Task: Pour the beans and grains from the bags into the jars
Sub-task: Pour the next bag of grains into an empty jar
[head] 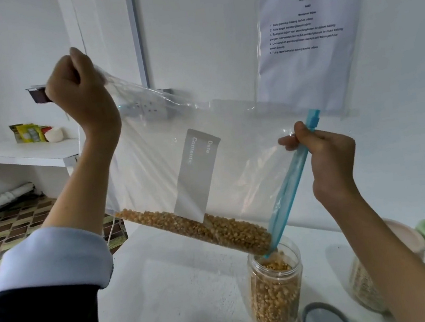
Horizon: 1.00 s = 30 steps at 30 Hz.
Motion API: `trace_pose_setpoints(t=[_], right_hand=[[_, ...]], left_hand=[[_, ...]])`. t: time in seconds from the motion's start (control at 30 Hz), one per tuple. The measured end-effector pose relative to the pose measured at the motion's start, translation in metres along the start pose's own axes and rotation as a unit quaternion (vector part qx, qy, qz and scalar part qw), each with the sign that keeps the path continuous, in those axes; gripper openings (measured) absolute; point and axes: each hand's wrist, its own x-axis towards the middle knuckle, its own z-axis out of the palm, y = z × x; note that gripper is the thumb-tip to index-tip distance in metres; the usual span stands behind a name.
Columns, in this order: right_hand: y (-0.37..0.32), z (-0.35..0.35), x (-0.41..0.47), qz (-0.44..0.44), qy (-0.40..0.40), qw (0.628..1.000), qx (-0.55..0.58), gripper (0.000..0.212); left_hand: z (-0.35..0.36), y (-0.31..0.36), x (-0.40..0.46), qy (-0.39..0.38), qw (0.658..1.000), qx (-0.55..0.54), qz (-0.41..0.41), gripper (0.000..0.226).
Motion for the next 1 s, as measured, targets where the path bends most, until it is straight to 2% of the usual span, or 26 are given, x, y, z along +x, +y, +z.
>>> trace_pose_setpoints(t=[0.1,0.2,0.3,0.4,0.5,0.63,0.73,0.83,1.0], right_hand=[[0.0,0.0,-0.001,0.007,-0.011,1.0,-0.007,0.018],[0.004,-0.003,-0.003,-0.012,0.032,0.999,0.006,0.019],[0.006,-0.003,-0.005,-0.006,0.008,1.0,-0.008,0.019],[0.007,-0.005,-0.003,-0.015,0.025,1.0,0.002,0.019],[0.005,-0.004,-0.002,-0.019,-0.013,1.0,-0.018,0.018],[0.006,-0.004,0.002,-0.016,0.013,1.0,-0.007,0.018],[0.004,-0.002,0.004,0.006,-0.017,1.0,-0.016,0.017],[0.003,-0.001,0.007,0.014,0.002,1.0,-0.004,0.018],[0.002,-0.003,0.012,0.027,-0.024,0.999,-0.034,0.019]], left_hand=[[0.001,-0.002,-0.001,0.004,1.0,0.006,-0.002,0.047],[0.002,-0.004,-0.003,0.001,1.0,0.002,0.002,0.046],[0.003,-0.005,-0.005,0.003,1.0,0.013,0.007,0.045],[0.004,-0.006,-0.005,0.003,1.0,0.015,0.005,0.044],[0.003,-0.005,-0.004,0.001,1.0,0.017,0.006,0.042],[0.003,-0.005,-0.002,-0.004,1.0,0.01,0.006,0.043],[0.002,-0.003,-0.001,-0.004,1.0,0.004,0.009,0.041],[0.002,0.002,0.0,-0.01,1.0,-0.004,0.006,0.039],[0.003,0.005,0.002,-0.013,1.0,-0.01,0.015,0.04]])
